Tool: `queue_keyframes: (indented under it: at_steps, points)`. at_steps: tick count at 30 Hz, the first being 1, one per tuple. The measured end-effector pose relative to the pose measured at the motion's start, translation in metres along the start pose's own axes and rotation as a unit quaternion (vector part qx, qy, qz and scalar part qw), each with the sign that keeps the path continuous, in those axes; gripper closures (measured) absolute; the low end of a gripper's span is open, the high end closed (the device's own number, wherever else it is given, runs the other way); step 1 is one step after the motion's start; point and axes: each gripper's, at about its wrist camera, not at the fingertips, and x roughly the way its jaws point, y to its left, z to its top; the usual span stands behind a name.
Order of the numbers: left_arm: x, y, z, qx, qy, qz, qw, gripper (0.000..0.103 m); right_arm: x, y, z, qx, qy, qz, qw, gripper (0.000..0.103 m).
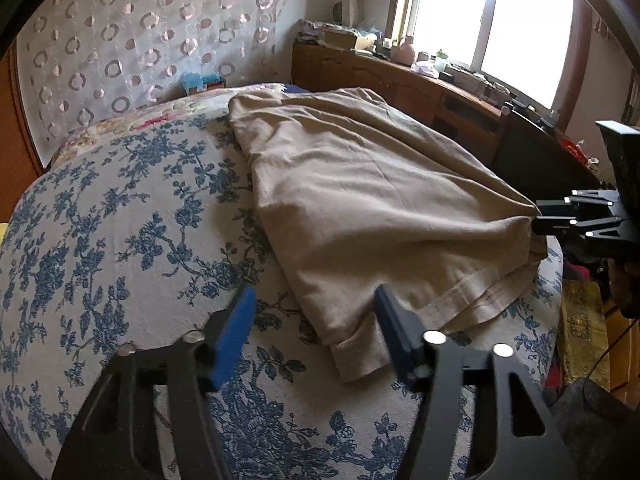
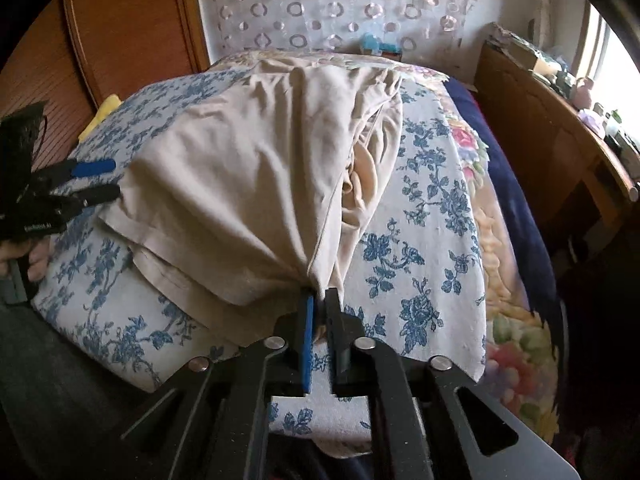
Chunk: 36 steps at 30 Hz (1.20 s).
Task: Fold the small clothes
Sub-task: 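Grasp the shirt end with the left gripper while the right gripper holds the other end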
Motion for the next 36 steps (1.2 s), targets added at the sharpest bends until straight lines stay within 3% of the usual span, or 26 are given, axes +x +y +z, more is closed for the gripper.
queue_keyframes:
  at_steps: [2, 3, 13, 19, 21, 23, 26, 29, 36]
  points:
    - [0.002, -0.001, -0.001, 0.0, 0.004, -0.003, 1.0, 0.055, -0.004, -0.001, 0.003, 0.008, -0.013, -0.001, 1.0, 0.059]
    - [0.003, -0.001, -0.002, 0.0, 0.009, -0.004, 0.9999, 0.059, -0.004, -0.001, 0.002, 0.012, -0.018, -0.002, 1.0, 0.056]
    - [0.002, -0.004, -0.008, 0.004, 0.022, -0.019, 0.9996, 0.061, 0.028, -0.007, -0.005, 0.043, 0.001, 0.021, 0.999, 0.055]
    - [0.0, -0.007, -0.011, 0.005, 0.03, -0.044, 0.9986, 0.096, 0.029, 0.0, -0.006, 0.021, -0.007, 0.026, 0.999, 0.056]
    - [-0.007, -0.008, -0.011, 0.006, 0.019, -0.051, 0.9985, 0.099, 0.029, 0.004, -0.006, 0.013, -0.009, 0.033, 0.999, 0.07]
    - [-0.021, -0.012, -0.01, 0.014, 0.001, -0.052, 0.9985, 0.099, 0.028, 0.005, -0.007, 0.003, -0.001, 0.037, 0.999, 0.076]
    - [-0.038, -0.013, -0.006, 0.02, -0.017, -0.05, 0.9984, 0.099, 0.026, 0.005, -0.008, 0.001, 0.0, 0.054, 0.999, 0.095]
    - [-0.05, -0.009, 0.001, 0.016, -0.036, -0.052, 0.9979, 0.1, 0.02, 0.0, -0.008, 0.001, -0.013, 0.073, 0.997, 0.097]
    - [-0.059, 0.002, 0.031, 0.003, -0.071, -0.055, 0.996, 0.1, -0.015, -0.025, 0.009, 0.042, -0.09, 0.111, 0.989, 0.098]
